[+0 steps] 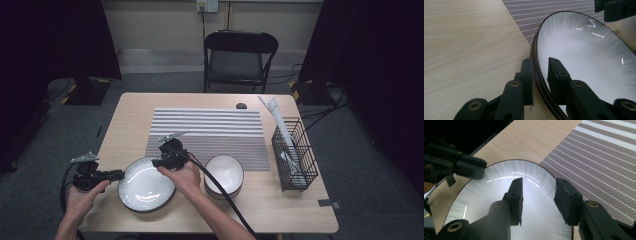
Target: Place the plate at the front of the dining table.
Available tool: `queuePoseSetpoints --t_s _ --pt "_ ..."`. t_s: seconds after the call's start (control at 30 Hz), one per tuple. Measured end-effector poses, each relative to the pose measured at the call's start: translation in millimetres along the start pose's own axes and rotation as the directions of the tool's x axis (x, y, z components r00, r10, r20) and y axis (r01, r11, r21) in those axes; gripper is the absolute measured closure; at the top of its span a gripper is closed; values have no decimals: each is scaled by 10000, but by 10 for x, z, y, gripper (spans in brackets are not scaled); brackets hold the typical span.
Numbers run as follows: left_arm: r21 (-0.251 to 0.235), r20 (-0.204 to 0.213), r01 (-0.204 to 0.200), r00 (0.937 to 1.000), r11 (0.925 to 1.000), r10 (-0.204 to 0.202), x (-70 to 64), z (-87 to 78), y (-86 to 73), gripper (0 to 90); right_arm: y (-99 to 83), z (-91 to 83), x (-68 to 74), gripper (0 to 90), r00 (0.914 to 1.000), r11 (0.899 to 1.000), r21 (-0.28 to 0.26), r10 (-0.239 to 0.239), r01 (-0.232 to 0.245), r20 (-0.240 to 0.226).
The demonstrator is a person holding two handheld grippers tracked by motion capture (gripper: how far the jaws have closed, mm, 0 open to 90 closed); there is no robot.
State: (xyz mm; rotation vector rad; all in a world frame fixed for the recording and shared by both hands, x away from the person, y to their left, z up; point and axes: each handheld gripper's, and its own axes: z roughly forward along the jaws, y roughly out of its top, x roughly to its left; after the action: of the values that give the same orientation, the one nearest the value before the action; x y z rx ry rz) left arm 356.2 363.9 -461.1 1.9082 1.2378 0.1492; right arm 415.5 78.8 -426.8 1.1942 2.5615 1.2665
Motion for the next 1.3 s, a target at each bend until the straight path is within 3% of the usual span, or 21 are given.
queuePoseSetpoints --t_s 0.1,0.17,0.23,0.3,0.4,0.57,0.73,0.83,0.9,1.1,1.3 --pt "29 -19 -47 10000 10000 47 -6 -1 2 804 8 16 -41 634 9995 9999 -128 9 -5 302" --pt "-25 32 115 9999 9999 -115 3 2 3 810 5 31 -66 662 9986 9996 -64 278 -275 453" --pt "-20 30 70 10000 10000 -70 5 0 5 814 -4 59 -77 679 9990 9999 56 127 -130 439" --pt "-15 19 63 10000 10000 -63 4 1 6 815 -16 73 -82 669 9965 9996 -90 261 -254 791" --pt "-11 34 46 10000 10000 -46 3 2 7 816 -18 93 -93 685 9962 9989 115 437 -446 749" --pt "-27 42 47 10000 10000 -47 7 1 4 815 -30 117 -92 795 9946 9982 319 473 -505 921" --pt "-47 46 104 9999 9999 -103 7 5 -1 811 -28 101 -103 769 9912 9982 106 581 -598 1187" --pt "-21 100 96 9999 10000 -96 14 12 -2 807 -48 129 -129 780 9906 9978 345 515 -563 1264" --pt "-5 -54 114 9999 9999 -115 15 18 -4 771 -73 146 -142 823 9894 9970 440 571 -635 1336" --pt "46 19 359 9994 9993 -360 42 26 -31 688 -94 137 -142 858 9891 9977 302 560 -607 1361" --pt "-4 222 284 9994 9996 -284 32 25 -31 748 -91 132 -133 864 9887 9981 258 523 -565 1405"
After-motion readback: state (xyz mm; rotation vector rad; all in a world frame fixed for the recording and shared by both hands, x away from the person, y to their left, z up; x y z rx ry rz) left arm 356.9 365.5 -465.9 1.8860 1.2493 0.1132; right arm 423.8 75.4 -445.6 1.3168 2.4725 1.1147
